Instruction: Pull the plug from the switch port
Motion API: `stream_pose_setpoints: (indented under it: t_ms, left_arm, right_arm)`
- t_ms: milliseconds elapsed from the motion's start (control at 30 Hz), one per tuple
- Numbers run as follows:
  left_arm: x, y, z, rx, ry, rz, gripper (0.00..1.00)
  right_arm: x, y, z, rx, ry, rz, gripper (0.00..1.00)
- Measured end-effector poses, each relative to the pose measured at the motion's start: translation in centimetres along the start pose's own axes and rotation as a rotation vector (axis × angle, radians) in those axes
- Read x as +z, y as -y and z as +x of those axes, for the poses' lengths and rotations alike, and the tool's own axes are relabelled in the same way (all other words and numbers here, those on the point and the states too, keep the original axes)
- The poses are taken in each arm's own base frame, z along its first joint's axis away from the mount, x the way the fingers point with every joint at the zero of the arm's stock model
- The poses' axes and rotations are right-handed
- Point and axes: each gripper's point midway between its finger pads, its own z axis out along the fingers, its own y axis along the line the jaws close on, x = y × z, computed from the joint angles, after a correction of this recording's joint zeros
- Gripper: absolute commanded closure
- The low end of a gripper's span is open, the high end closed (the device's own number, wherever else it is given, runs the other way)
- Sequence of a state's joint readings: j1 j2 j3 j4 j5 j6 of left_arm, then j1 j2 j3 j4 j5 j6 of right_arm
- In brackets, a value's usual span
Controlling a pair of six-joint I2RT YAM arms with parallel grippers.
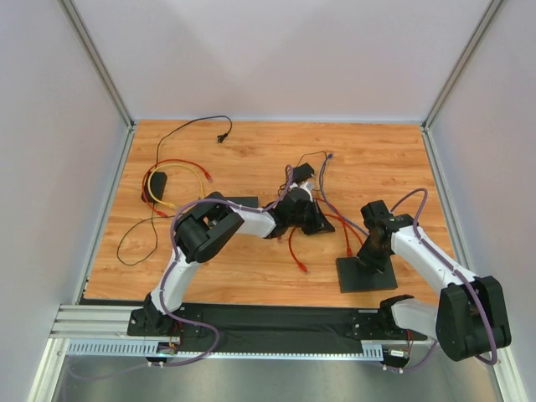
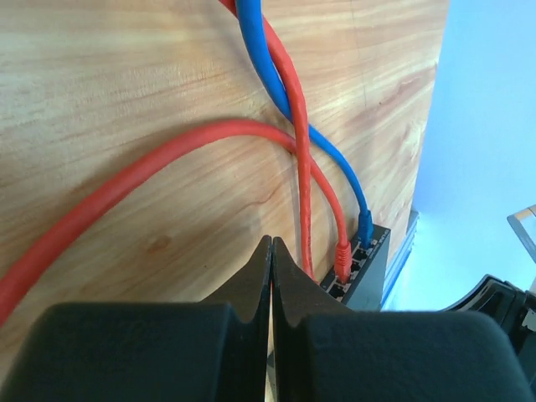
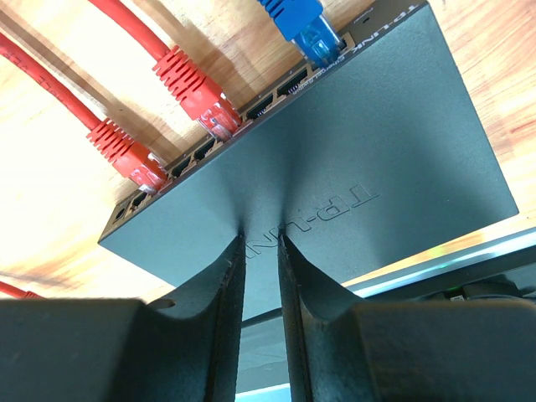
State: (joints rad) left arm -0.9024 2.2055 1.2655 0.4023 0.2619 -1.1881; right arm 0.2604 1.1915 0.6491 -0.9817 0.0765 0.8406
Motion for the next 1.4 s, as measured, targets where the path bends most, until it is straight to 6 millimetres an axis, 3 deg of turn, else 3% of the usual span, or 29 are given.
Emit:
stream_pose_setpoints:
  t_ms: [33,133,233,400,700,1000,1300,1400]
  left_arm:
    - [0.0,0.0,0.0,0.001,-0.001,0.002,0.85]
    - [0.0,0.3,0.8,0.004,-0.036,0.019,0.66]
    - [-0.2,1.0,2.0,0.007,-0.082,0.046,0.58]
    - [-0.3,1.7,4.0,0.014,-0.137,0.079,0.57]
    - [0.2,2.3,7.7,0.002,-0.221,0.124,0.62]
    - [1.3,2.8,8.4,-0.055,-0.253,0.159,0.67]
    - [1.6,2.6,8.4,-0.135,-0.265,0.189,1.0]
    - [1.6,2.7,8.4,-0.14,-0.253,0.223,1.0]
  right_arm:
    - [0.0,0.0,0.0,0.0,-0.001,0.0,0.75]
    - [0.0,0.0,0.0,0.0,-0.002,0.001,0.75]
    - [0.0,0.0,0.0,0.0,-0.001,0.001,0.75]
    - [0.0,0.0,0.0,0.0,-0.001,0.0,0.75]
    - [0.0,0.0,0.0,0.0,-0.001,0.0,0.75]
    - [0.0,-0.1,0.0,0.0,0.0,-0.002,0.75]
    - [-0.1,0.0,-0.1,-0.001,0.004,0.0,0.75]
    - [0.0,0.0,-0.1,-0.001,0.005,0.001,0.75]
